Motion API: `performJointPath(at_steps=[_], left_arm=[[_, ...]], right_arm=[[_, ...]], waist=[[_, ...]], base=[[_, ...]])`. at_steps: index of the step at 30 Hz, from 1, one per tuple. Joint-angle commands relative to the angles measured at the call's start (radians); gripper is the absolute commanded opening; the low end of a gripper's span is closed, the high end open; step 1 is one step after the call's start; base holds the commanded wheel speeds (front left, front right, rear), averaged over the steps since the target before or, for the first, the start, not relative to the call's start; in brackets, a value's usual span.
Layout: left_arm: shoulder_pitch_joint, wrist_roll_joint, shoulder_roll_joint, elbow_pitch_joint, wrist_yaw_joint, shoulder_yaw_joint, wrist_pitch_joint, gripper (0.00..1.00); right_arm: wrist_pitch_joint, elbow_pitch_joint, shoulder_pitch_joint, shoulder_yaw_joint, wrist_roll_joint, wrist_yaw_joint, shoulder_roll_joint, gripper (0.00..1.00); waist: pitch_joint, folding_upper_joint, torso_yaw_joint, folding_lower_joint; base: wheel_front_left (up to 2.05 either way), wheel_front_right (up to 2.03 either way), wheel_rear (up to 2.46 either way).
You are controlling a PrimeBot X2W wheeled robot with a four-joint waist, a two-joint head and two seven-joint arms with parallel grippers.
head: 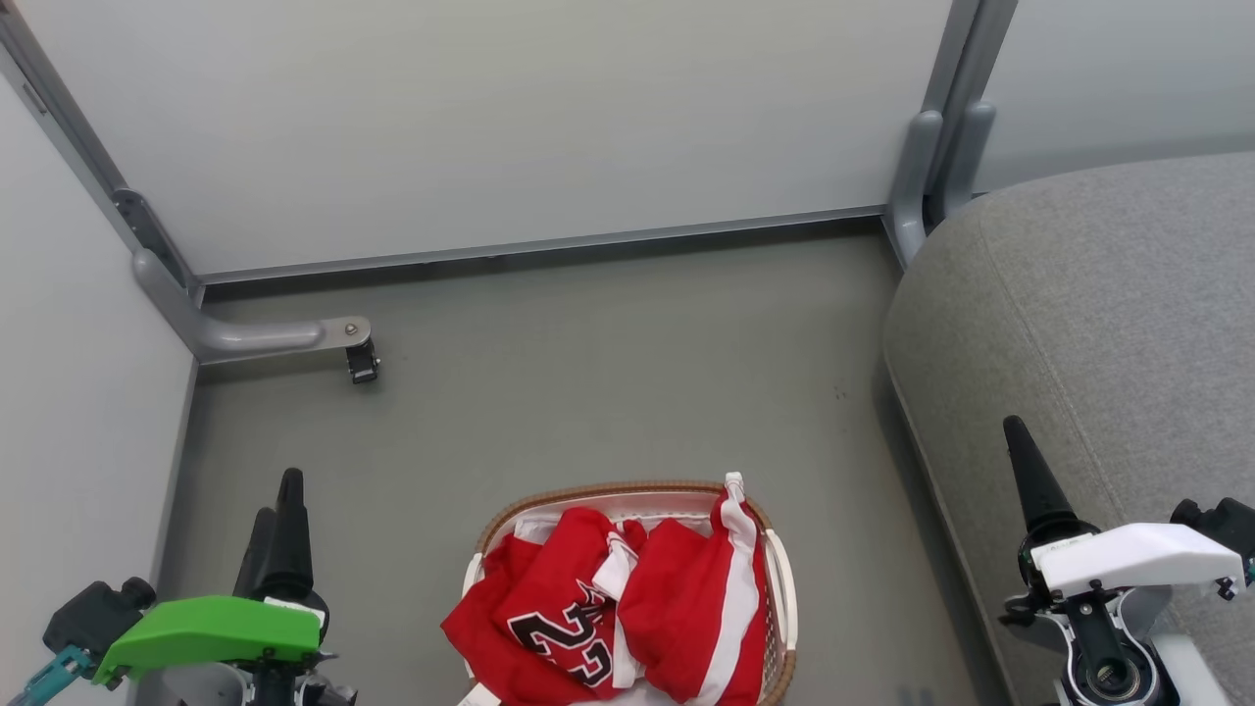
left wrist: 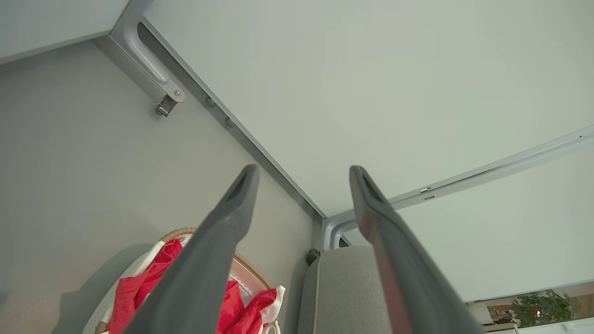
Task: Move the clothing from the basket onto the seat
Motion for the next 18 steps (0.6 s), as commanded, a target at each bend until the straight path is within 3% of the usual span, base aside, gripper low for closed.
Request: performJointPath(at_steps=[1,18], left_arm=[[0.003,0.054,0.013,-0.018,-0.002,-0.005,-0.011,1.0],[0.018,0.361,0.026,-0.023,0.003,-0.031,-0.067,1.0]], right_arm=[[-0.012,-0.018,-0.031,0.007,-0.039,0.0,-0.012,1.0],[-0.068,0.013,-0.043,0.08,-0.325,0.0,-0.041,1.0]], waist=[[0.001,0.0,0.0,0.0],[0.006,0.0,0.001,0.0]], base=[[0.0,0.0,0.0],[0.0,0.0,0.0]])
